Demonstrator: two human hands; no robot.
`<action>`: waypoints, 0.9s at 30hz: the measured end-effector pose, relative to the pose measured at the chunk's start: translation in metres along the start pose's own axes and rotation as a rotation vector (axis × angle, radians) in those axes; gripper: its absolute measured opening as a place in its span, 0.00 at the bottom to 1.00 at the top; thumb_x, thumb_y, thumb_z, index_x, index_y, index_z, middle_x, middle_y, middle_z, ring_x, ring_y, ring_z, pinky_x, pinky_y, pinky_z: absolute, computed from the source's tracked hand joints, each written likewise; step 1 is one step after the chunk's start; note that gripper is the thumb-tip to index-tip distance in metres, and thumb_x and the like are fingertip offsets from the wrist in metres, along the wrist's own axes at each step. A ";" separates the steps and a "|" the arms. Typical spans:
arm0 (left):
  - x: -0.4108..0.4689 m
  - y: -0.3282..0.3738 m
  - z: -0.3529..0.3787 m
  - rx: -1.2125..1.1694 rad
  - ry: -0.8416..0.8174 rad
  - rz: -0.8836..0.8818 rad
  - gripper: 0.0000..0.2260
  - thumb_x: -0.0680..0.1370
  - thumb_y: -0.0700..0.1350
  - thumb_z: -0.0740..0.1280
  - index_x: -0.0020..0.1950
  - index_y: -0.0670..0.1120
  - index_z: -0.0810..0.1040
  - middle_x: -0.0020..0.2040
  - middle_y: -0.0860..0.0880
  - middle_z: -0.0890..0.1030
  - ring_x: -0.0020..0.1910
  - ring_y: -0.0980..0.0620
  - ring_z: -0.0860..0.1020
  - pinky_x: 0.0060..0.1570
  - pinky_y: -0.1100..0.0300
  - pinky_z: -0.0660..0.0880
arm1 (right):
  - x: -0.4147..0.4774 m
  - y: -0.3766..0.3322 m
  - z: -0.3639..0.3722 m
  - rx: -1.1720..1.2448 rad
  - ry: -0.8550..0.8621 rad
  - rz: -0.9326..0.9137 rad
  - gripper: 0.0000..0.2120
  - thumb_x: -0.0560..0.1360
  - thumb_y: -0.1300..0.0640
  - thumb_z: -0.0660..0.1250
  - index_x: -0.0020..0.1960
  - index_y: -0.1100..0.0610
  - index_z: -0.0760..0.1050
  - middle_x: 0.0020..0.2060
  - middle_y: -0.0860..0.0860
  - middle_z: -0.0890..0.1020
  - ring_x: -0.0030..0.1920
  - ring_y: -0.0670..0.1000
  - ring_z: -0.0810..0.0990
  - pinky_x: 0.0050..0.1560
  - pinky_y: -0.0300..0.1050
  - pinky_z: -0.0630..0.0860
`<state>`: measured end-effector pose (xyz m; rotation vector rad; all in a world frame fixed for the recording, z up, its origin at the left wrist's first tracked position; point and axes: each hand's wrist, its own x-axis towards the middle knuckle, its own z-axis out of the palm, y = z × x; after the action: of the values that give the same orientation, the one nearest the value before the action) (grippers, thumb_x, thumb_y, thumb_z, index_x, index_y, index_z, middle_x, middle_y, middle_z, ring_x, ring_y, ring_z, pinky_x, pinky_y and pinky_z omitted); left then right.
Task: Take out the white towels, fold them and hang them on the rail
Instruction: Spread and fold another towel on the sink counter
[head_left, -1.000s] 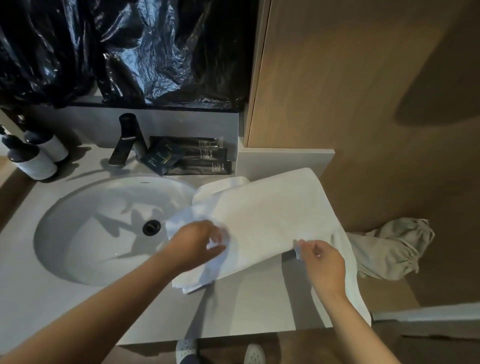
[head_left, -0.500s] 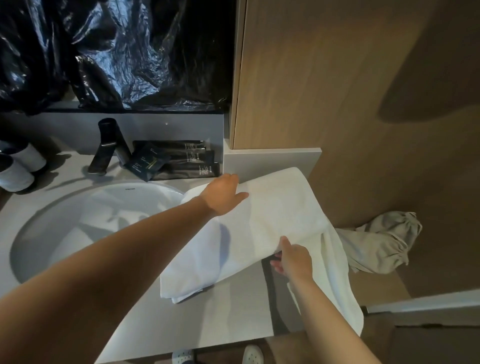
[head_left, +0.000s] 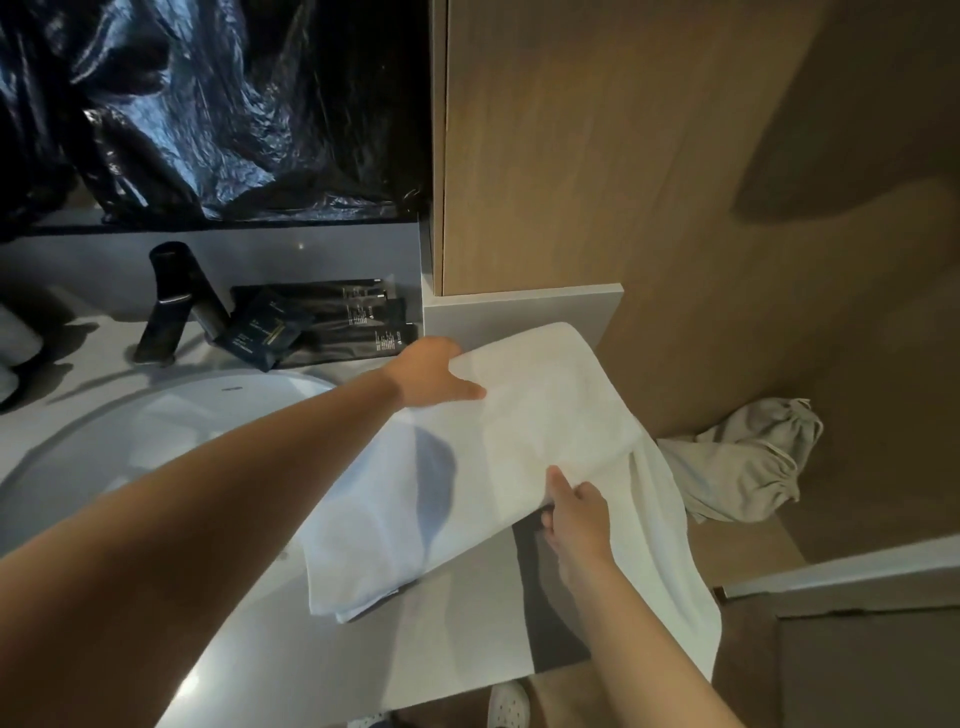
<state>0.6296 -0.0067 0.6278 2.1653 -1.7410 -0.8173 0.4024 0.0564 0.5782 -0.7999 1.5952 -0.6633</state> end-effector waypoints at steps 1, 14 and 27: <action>-0.003 0.002 -0.004 -0.023 -0.006 -0.003 0.27 0.71 0.57 0.74 0.63 0.42 0.76 0.61 0.45 0.77 0.62 0.45 0.74 0.57 0.58 0.70 | -0.003 -0.002 -0.001 -0.003 0.003 -0.038 0.11 0.80 0.50 0.63 0.52 0.59 0.72 0.40 0.54 0.74 0.37 0.49 0.73 0.39 0.41 0.71; -0.077 0.059 -0.086 -0.809 0.028 0.118 0.10 0.77 0.53 0.69 0.54 0.51 0.83 0.48 0.52 0.86 0.46 0.50 0.85 0.43 0.60 0.80 | -0.054 -0.101 -0.025 0.190 0.086 -0.581 0.07 0.83 0.53 0.59 0.47 0.52 0.72 0.35 0.37 0.78 0.37 0.38 0.76 0.36 0.30 0.71; -0.122 0.201 -0.199 -0.843 0.242 0.627 0.15 0.75 0.54 0.67 0.55 0.45 0.81 0.50 0.47 0.85 0.49 0.46 0.84 0.52 0.43 0.80 | -0.143 -0.253 -0.105 0.233 0.481 -1.153 0.09 0.82 0.48 0.58 0.52 0.50 0.74 0.41 0.36 0.80 0.42 0.33 0.77 0.36 0.23 0.70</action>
<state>0.5611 0.0276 0.9260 1.0432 -1.4342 -0.8451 0.3469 0.0158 0.8794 -1.4438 1.2992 -1.9361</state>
